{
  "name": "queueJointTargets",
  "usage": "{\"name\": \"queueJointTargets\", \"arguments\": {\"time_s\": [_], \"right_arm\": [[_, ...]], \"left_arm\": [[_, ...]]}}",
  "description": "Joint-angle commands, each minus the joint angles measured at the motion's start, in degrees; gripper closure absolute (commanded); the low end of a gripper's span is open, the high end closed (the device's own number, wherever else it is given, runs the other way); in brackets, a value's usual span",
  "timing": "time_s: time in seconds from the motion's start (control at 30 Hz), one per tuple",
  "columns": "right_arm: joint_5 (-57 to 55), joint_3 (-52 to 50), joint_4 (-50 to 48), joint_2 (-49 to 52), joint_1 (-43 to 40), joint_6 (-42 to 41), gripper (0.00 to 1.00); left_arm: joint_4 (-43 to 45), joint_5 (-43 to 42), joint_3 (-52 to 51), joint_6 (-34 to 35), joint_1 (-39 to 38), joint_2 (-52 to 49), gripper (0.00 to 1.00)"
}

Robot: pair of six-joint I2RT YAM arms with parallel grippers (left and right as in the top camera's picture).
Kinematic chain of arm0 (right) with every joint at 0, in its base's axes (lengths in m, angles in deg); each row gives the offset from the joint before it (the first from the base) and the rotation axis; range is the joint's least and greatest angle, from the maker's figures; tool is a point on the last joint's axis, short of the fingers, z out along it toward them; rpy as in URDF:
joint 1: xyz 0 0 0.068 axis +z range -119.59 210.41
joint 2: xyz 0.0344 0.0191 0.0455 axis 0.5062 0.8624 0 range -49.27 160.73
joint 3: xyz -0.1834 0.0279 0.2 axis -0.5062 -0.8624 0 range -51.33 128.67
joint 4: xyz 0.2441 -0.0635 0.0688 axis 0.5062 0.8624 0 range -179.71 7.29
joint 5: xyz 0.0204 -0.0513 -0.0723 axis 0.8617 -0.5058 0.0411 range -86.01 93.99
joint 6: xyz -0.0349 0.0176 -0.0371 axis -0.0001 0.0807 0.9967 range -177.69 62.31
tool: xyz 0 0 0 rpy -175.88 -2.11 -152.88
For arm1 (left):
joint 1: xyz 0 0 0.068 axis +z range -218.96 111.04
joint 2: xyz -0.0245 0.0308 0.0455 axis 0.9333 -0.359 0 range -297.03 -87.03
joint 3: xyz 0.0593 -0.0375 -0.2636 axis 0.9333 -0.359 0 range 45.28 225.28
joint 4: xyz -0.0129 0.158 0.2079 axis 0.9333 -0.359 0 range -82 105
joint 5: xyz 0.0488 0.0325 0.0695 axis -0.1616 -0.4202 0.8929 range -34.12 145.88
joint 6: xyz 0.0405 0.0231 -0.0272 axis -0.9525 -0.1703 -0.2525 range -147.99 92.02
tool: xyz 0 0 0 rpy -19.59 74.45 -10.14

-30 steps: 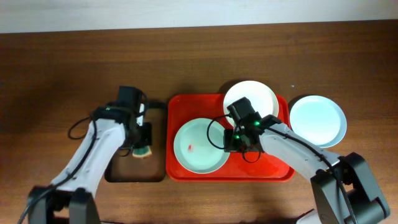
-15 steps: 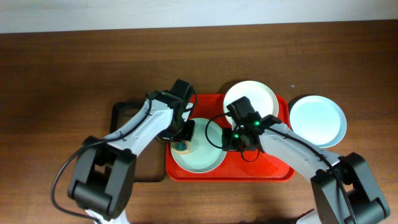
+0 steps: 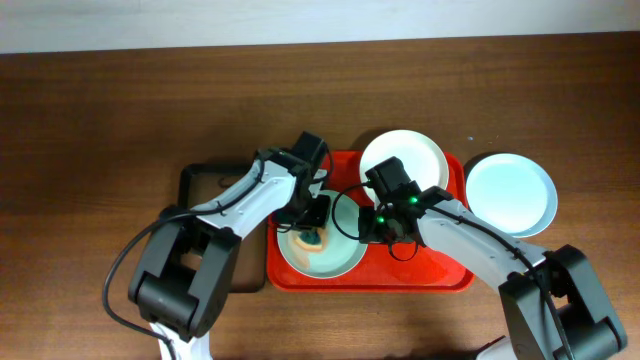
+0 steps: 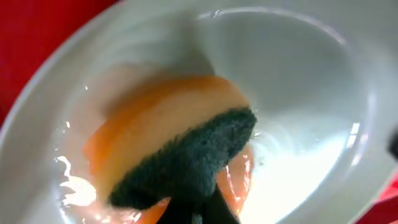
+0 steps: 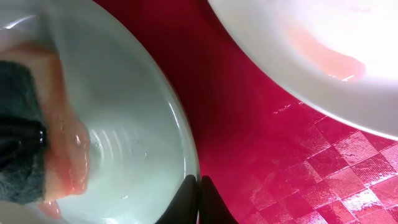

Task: Clean dirty plates on tray and stack at the side
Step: 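Scrub the pale green plate with the sponge while right gripper holds it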

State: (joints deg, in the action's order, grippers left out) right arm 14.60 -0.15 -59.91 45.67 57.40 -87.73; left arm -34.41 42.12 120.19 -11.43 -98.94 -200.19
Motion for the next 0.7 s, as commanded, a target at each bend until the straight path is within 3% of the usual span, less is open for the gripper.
{"name": "queueJointTargets", "arguments": {"time_s": [0.0, 0.07, 0.1, 0.13, 0.17, 0.27, 0.3, 0.53, 0.67], "right_arm": [[-0.15, -0.79, -0.24, 0.11, 0.00, -0.24, 0.96], [-0.35, -0.79, -0.24, 0.11, 0.00, -0.24, 0.95], [-0.35, -0.79, -0.26, 0.11, 0.00, -0.24, 0.79], [-0.61, -0.79, -0.24, 0.11, 0.02, -0.24, 0.72], [-0.76, -0.79, -0.24, 0.11, 0.00, -0.24, 0.72], [-0.74, -0.79, -0.26, 0.11, 0.02, -0.24, 0.93], [-0.76, -0.79, -0.24, 0.11, 0.00, -0.24, 0.95], [-0.74, -0.79, -0.26, 0.11, 0.00, -0.24, 0.96], [-0.76, -0.79, -0.28, 0.11, 0.00, -0.24, 0.96]], "left_arm": [[0.31, -4.87, 2.89, 0.55, 1.99, 2.67, 1.00], [-0.55, -2.51, 2.73, 0.55, 1.73, 3.37, 1.00], [-0.63, -0.59, 2.21, 0.55, 1.49, 3.37, 1.00], [-0.57, 1.20, 1.27, 0.61, 1.38, 3.37, 1.00], [-0.55, 3.28, 0.63, 0.59, 1.20, 3.37, 1.00], [2.51, 5.27, -3.48, 0.81, 0.98, 3.37, 1.00], [4.98, 5.29, -5.66, 1.77, 0.83, 3.37, 1.00], [9.75, 4.07, -11.67, 3.56, 0.46, 3.37, 1.00], [8.55, -11.54, -8.46, 0.31, 3.13, 5.35, 1.00]]}}
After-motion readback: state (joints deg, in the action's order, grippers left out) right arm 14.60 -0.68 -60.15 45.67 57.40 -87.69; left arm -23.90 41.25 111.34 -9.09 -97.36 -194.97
